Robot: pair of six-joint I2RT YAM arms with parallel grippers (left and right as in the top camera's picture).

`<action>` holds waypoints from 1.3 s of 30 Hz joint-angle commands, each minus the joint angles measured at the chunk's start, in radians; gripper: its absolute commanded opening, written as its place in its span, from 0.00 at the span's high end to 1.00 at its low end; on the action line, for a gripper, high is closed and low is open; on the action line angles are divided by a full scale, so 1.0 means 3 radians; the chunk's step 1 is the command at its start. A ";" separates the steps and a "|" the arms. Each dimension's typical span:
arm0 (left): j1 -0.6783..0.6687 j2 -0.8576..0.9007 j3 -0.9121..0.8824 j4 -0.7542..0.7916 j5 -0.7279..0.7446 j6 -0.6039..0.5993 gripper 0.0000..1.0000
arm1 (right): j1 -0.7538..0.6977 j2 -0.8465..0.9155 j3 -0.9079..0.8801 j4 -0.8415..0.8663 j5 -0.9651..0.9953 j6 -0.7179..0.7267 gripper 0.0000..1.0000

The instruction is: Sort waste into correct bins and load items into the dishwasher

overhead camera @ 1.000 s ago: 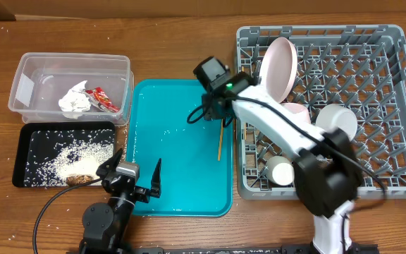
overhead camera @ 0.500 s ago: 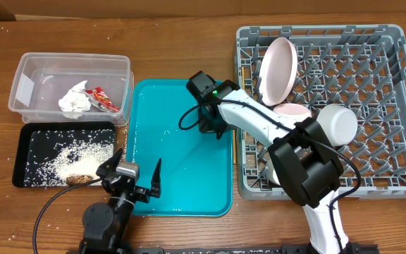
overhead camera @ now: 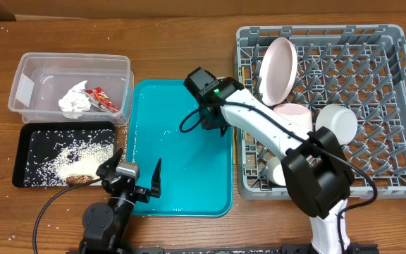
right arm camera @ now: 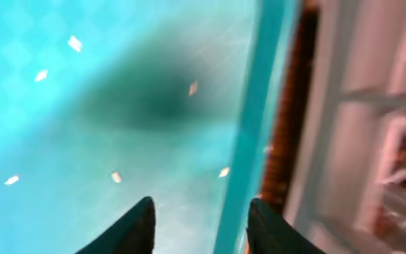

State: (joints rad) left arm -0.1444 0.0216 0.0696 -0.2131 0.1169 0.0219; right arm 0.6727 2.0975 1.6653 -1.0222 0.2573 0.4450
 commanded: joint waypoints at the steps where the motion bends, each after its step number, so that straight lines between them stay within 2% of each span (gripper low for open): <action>1: -0.0022 -0.0031 -0.0013 0.0001 0.0022 -0.0020 0.00 | -0.0156 -0.0086 0.0053 -0.0018 0.0413 -0.0170 0.54; 5: -0.0022 -0.0031 -0.0013 0.0001 0.0022 -0.0020 0.00 | -0.0585 -0.0088 0.0047 -0.0045 0.0123 -0.0216 0.56; 7: -0.0022 -0.0031 -0.0013 0.0001 0.0022 -0.0020 0.00 | -0.0771 -0.0090 0.0048 -0.0057 -0.0285 -0.0422 0.63; 9: -0.0022 -0.0031 -0.0013 0.0001 0.0022 -0.0020 0.00 | -0.0863 -0.0092 0.0048 -0.0117 -0.0429 -0.0515 0.65; 17: -0.0022 -0.0031 -0.0013 0.0001 0.0022 -0.0020 0.00 | -0.0610 -0.0234 0.0048 -0.0205 -0.0427 -0.0562 0.66; 18: -0.0022 -0.0031 -0.0013 0.0001 0.0022 -0.0020 0.00 | -0.0552 -0.0245 0.0048 -0.0203 -0.0425 -0.0558 0.70; 21: -0.0022 -0.0031 -0.0013 0.0001 0.0020 -0.0022 0.00 | -0.0426 -0.0234 0.0029 -0.0214 -0.0242 -0.0352 0.96; 24: -0.0022 -0.0031 -0.0013 0.0001 0.0022 -0.0020 0.00 | -0.0387 -0.0225 -0.0023 -0.0165 0.0062 -0.0149 0.96; 39: -0.0022 -0.0031 -0.0013 0.0001 0.0022 -0.0020 0.00 | -0.0385 0.0181 -0.0032 0.0036 0.0195 -0.0146 0.96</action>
State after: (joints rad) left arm -0.1444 0.0216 0.0696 -0.2131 0.1169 0.0219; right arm 0.5579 2.1212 1.6619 -1.0172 0.2958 0.3893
